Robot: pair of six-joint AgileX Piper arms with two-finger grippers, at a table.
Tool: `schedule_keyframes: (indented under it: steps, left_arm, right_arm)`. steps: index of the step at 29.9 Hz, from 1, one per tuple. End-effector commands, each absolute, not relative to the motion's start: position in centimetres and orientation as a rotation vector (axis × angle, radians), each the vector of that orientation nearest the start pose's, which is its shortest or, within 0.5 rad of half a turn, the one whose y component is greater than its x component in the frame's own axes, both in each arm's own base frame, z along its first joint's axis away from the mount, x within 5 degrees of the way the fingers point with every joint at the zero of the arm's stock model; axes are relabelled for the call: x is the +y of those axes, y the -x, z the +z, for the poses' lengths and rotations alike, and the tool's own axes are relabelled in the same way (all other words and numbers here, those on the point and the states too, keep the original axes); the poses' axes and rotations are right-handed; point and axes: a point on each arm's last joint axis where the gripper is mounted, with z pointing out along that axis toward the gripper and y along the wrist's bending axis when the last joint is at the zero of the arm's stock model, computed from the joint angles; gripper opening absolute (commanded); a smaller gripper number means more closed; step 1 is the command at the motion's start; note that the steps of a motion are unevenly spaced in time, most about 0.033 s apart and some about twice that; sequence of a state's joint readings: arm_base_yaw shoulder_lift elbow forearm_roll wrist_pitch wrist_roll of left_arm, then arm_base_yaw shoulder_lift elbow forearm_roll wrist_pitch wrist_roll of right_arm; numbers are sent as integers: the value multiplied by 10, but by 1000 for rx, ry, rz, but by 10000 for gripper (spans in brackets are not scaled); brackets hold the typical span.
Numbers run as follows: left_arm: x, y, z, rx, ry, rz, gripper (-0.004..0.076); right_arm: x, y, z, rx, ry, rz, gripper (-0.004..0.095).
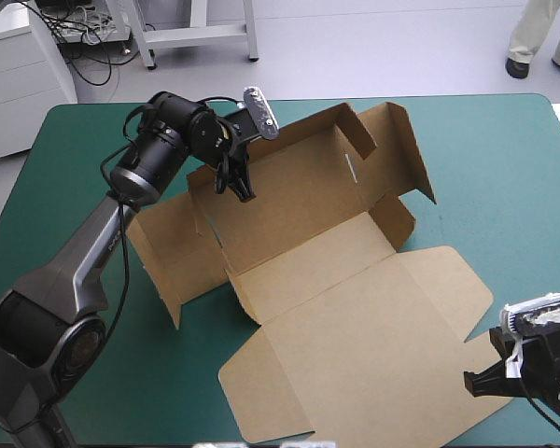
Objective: Fold the box
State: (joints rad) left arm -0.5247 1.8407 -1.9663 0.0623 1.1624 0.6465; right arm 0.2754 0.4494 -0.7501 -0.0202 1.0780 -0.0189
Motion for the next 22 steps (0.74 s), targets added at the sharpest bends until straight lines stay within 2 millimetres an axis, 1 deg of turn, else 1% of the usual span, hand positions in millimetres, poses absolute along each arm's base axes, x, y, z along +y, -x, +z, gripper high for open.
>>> schedule_keyframes:
  steps: [1,3,7,12,17,22]
  left_arm:
    - [-204,-333,434,1846,-1361,234,-33]
    - [-211,-325,441,1776,-1401,257,-33]
    - [-223,-306,446,1673,-1469,271,-33]
    - [-231,-280,444,1496,-1522,401,-33]
    - [-230,-256,429,1342,-1518,476,-33]
    - [-218,-244,408,1302,-1467,473,-33]
  right_arm:
    - [13,-56,350,2155,296,125,-4]
    - [13,-55,351,2153,295,125,-4]
    - [13,-55,352,2144,294,126,-4]
    - [13,-56,353,2140,294,126,-4]
    - [13,-56,353,2140,285,122,-4]
    - [13,-56,353,2141,280,125,-4]
